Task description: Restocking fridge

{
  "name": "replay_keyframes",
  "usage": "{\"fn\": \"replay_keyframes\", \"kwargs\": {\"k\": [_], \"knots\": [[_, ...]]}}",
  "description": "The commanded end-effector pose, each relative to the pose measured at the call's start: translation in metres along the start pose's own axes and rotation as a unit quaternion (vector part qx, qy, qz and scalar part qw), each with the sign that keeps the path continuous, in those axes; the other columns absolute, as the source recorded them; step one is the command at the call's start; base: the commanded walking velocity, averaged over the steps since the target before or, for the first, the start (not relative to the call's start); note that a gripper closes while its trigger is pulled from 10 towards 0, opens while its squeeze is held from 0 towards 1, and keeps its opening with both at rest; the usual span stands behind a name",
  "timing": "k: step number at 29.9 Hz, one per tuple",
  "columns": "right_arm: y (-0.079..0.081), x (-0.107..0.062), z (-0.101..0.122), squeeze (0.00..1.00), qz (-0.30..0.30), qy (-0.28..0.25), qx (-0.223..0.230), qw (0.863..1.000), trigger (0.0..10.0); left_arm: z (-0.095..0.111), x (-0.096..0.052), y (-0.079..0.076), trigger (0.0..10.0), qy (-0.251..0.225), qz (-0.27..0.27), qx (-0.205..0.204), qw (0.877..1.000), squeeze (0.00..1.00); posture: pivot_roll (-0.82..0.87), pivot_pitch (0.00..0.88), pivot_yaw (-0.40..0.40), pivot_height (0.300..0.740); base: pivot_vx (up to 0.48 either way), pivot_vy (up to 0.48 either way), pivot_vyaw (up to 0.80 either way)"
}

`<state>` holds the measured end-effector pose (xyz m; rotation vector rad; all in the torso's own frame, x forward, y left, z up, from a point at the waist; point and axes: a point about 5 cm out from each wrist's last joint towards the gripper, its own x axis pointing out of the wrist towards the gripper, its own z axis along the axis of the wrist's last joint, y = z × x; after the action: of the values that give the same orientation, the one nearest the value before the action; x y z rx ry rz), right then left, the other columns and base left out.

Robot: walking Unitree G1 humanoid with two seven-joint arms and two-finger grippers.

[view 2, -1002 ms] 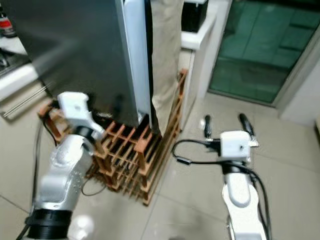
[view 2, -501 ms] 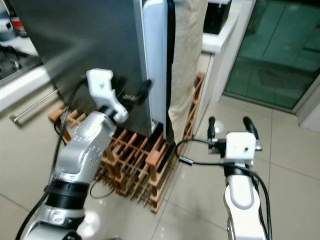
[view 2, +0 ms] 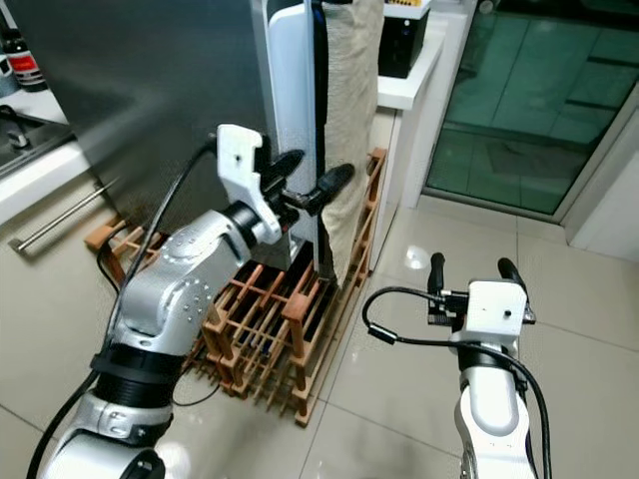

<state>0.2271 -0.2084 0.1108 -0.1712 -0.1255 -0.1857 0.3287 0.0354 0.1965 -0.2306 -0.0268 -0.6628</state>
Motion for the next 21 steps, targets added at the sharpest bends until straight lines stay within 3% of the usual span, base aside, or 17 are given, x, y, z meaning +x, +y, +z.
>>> {"fn": "replay_keyframes", "kwargs": {"k": [1, 9, 14, 17, 20, 21], "knots": [[0.004, 0.008, 0.009, 0.07, 0.010, -0.017, 0.006, 1.000, 10.0, 0.005, 0.006, 0.010, 10.0, -0.007, 0.037, 0.019, 0.999, 0.00, -0.22, 0.012, 0.077, 0.740, 0.000, 0.000, 0.00], [0.006, 0.015, 0.018, 0.07, 0.010, -0.032, 0.008, 0.999, 10.0, 0.010, 0.019, 0.023, 10.0, -0.010, 0.095, 0.027, 0.995, 0.00, -0.22, 0.030, 0.090, 0.740, 0.000, 0.000, 0.00], [0.006, 0.013, 0.018, 0.07, 0.009, -0.030, 0.008, 0.999, 10.0, 0.014, 0.024, 0.019, 10.0, -0.025, 0.088, 0.018, 0.996, 0.00, -0.23, 0.034, 0.093, 0.740, 0.000, 0.000, 0.00], [0.007, 0.012, 0.017, 0.08, 0.009, -0.028, 0.008, 1.000, 10.0, 0.018, 0.030, -0.005, 10.0, -0.043, 0.016, -0.010, 0.999, 0.00, -0.23, 0.033, 0.097, 0.740, 0.000, 0.000, 0.00], [0.008, 0.013, 0.017, 0.07, 0.009, -0.027, 0.009, 1.000, 10.0, 0.022, 0.033, -0.017, 10.0, -0.056, -0.022, -0.026, 0.998, 0.00, -0.23, 0.033, 0.099, 0.740, 0.000, 0.000, 0.00], [0.008, 0.012, 0.016, 0.07, 0.010, -0.026, 0.010, 1.000, 10.0, 0.029, 0.034, -0.030, 10.0, -0.072, -0.068, -0.051, 0.994, 0.00, -0.23, 0.031, 0.102, 0.740, 0.000, 0.000, 0.00]]}}
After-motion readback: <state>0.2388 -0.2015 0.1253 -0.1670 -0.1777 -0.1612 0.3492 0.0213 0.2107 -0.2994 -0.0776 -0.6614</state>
